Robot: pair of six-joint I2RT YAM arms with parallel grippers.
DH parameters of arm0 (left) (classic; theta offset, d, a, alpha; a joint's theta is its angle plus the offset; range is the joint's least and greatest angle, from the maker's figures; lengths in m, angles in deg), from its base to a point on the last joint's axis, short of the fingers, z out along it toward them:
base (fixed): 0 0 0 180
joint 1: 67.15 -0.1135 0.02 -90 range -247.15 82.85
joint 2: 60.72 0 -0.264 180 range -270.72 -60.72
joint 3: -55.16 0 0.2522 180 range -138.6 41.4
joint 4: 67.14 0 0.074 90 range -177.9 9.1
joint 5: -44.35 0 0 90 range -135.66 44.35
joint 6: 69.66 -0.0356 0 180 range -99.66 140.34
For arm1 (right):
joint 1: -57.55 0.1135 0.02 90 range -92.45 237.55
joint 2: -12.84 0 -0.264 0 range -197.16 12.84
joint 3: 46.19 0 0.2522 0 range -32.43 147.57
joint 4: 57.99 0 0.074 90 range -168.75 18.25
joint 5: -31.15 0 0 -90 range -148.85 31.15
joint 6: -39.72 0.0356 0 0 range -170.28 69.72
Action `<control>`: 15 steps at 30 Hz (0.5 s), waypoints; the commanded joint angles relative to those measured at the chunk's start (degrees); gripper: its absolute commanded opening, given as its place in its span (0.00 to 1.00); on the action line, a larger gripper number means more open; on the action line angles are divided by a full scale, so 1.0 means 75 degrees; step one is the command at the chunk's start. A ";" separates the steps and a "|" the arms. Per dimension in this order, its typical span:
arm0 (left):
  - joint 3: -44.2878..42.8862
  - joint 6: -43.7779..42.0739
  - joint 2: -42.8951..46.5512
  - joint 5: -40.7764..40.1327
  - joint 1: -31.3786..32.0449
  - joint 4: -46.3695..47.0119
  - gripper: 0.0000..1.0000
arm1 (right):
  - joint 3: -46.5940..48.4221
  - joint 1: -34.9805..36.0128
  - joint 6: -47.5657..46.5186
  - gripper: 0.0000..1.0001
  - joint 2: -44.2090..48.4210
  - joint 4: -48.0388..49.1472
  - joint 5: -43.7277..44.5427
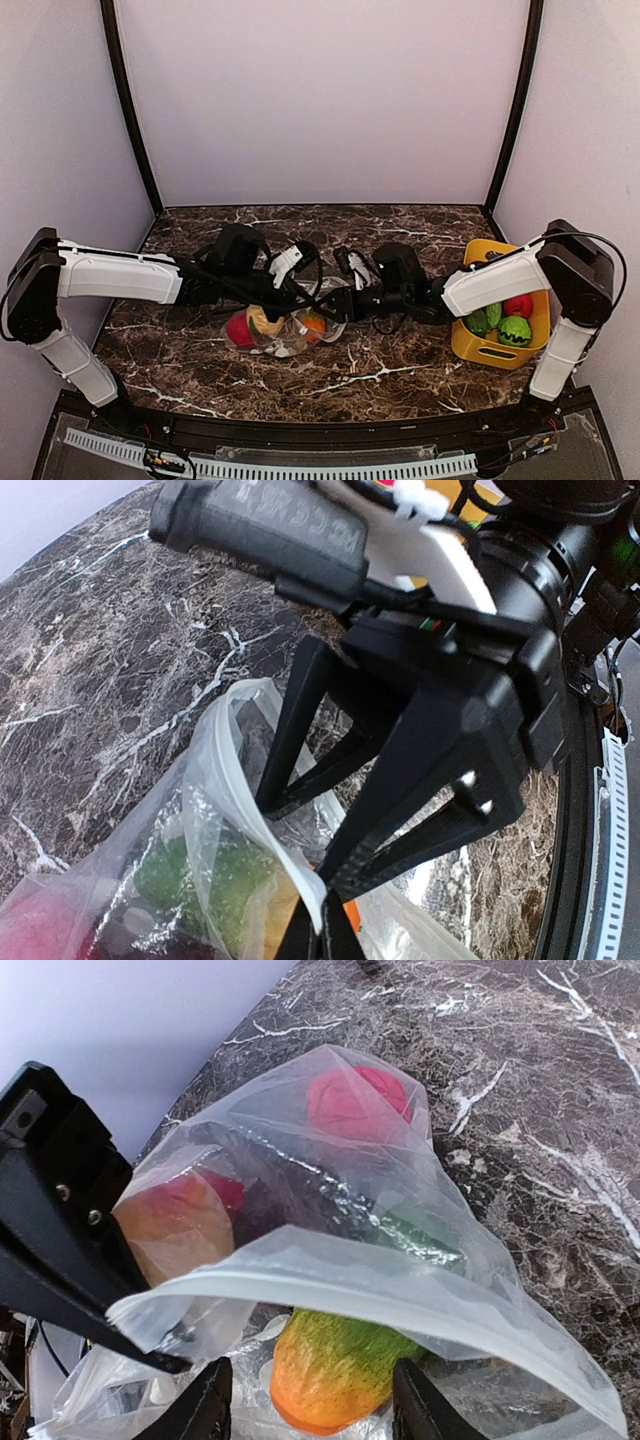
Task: Open the zip-top bag and remove the fake food
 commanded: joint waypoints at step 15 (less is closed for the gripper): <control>0.0231 0.0190 0.0323 0.0034 -0.0029 0.0277 0.01 | 0.0971 0.0719 0.0388 0.86 -0.1707 0.0179 0.1324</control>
